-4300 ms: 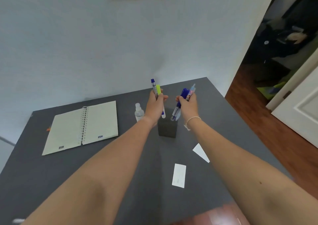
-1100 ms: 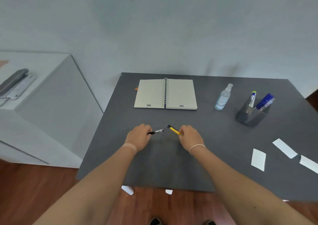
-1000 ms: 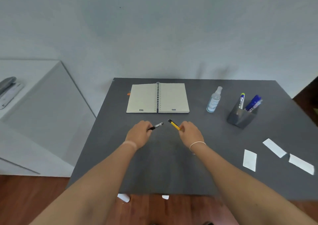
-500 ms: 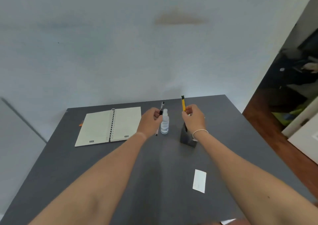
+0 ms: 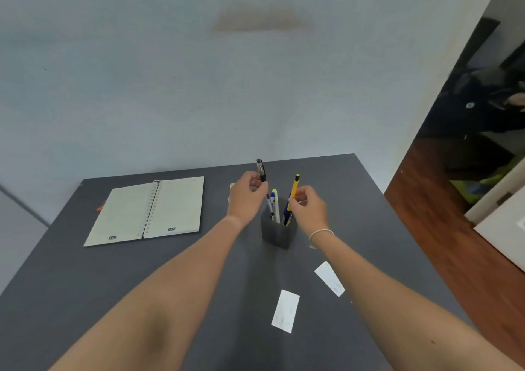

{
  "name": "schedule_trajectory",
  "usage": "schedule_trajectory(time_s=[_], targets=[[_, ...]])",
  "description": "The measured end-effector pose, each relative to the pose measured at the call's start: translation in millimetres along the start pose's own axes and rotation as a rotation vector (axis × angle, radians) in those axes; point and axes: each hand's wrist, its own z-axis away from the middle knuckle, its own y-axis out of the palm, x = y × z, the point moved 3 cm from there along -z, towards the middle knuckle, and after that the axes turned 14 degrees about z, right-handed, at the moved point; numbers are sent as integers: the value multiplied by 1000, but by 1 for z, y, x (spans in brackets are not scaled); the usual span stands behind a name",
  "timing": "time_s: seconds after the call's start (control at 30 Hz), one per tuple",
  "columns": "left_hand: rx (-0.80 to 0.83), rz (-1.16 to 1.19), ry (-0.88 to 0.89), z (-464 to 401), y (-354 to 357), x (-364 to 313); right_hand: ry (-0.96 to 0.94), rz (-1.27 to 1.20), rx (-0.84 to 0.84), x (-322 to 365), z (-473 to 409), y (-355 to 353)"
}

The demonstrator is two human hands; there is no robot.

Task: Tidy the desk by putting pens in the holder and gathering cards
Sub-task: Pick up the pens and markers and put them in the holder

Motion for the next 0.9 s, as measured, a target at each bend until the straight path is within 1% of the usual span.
schedule_trajectory(time_s=[0.23,0.3,0.57,0.67,0.77,0.9], targets=[[-21,-107,-45,5,11,14,-8,37,83,-19,5,8],[3,-113,-84,9,15,22,-2,51,94,-24,7,8],[89,-133,-165,15,14,49,18,134,42,-40,12,8],[133,-116,-203,18,9,57,50,112,13,-44,18,8],[195,-90,-253,17,6,65,126,37,-20,-47,26,12],[325,-69,-278,13,6,70,208,16,38,-49,35,24]])
